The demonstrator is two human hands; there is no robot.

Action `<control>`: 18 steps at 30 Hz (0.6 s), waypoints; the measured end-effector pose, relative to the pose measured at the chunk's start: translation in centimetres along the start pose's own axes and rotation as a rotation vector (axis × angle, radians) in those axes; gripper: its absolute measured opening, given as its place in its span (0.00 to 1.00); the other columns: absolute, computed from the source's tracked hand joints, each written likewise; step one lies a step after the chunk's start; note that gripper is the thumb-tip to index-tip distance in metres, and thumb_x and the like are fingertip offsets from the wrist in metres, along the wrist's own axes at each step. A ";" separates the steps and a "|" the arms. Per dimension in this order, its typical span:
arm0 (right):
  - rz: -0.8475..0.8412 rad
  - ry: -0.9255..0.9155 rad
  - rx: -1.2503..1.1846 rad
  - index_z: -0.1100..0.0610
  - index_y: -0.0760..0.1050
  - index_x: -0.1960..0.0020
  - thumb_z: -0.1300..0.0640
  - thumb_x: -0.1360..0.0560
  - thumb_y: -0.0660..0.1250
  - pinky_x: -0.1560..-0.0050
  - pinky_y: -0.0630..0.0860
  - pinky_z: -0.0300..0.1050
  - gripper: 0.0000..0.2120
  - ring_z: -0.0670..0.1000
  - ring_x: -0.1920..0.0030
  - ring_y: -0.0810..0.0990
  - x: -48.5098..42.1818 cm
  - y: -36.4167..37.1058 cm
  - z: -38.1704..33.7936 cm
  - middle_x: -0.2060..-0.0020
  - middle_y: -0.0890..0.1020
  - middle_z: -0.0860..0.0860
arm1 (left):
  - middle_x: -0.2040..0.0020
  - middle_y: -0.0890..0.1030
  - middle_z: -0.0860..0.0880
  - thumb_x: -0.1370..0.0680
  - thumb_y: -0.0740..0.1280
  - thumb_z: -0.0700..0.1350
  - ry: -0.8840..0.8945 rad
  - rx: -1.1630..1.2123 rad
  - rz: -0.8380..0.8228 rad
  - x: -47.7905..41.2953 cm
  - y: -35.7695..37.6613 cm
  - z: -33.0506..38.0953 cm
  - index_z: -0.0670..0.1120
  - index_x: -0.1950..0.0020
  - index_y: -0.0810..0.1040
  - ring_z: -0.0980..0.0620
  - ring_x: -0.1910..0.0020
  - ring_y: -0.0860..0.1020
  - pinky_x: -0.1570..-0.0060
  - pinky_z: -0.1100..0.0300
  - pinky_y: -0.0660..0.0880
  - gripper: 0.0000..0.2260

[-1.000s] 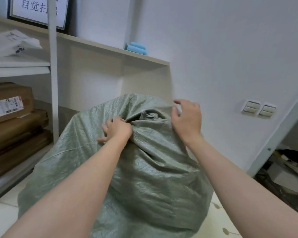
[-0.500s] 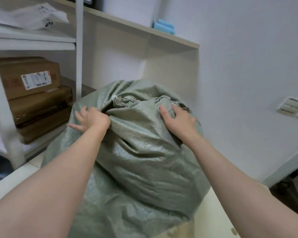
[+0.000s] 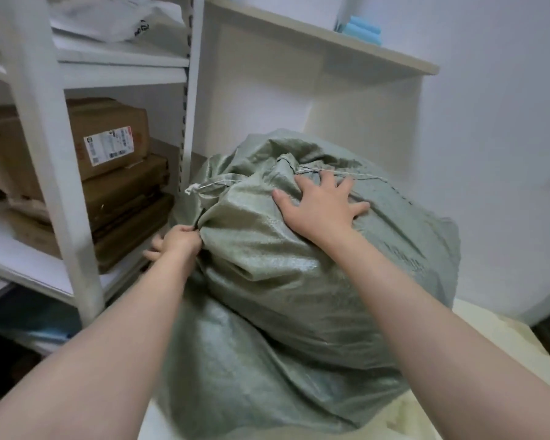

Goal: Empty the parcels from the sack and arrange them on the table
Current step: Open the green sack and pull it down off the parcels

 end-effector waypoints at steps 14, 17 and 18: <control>0.177 0.047 -0.085 0.39 0.76 0.37 0.44 0.19 0.55 0.33 0.51 0.76 0.15 0.59 0.29 0.58 2.8 0.1 -3.2 0.25 0.63 0.50 | 0.48 0.79 0.46 0.27 0.62 0.71 -0.231 0.456 -0.693 4.1 7.0 -4.1 0.48 0.40 0.78 0.45 0.50 0.77 0.49 0.51 0.76 0.30; 0.272 0.057 -0.222 0.47 0.77 0.50 0.47 0.18 0.56 0.35 0.60 0.71 0.11 0.55 0.39 0.67 4.5 -1.1 -0.8 0.43 0.78 0.43 | 0.44 0.78 0.47 0.24 0.59 0.68 -0.184 0.487 -0.740 6.6 9.9 -3.2 0.50 0.47 0.78 0.46 0.48 0.76 0.42 0.51 0.72 0.24; 0.306 0.058 -0.281 0.48 0.72 0.55 0.48 0.18 0.56 0.35 0.61 0.70 0.11 0.53 0.45 0.69 5.1 -1.5 0.4 0.56 0.77 0.41 | 0.43 0.78 0.48 0.24 0.58 0.69 -0.190 0.477 -0.754 7.6 10.8 -3.0 0.51 0.49 0.78 0.46 0.46 0.75 0.41 0.49 0.70 0.23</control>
Point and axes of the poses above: each hand's wrist, its own x-axis away from the middle knuckle, its own y-axis out of the palm, z = x × y, the point moved 9 cm from there along -x, towards the middle knuckle
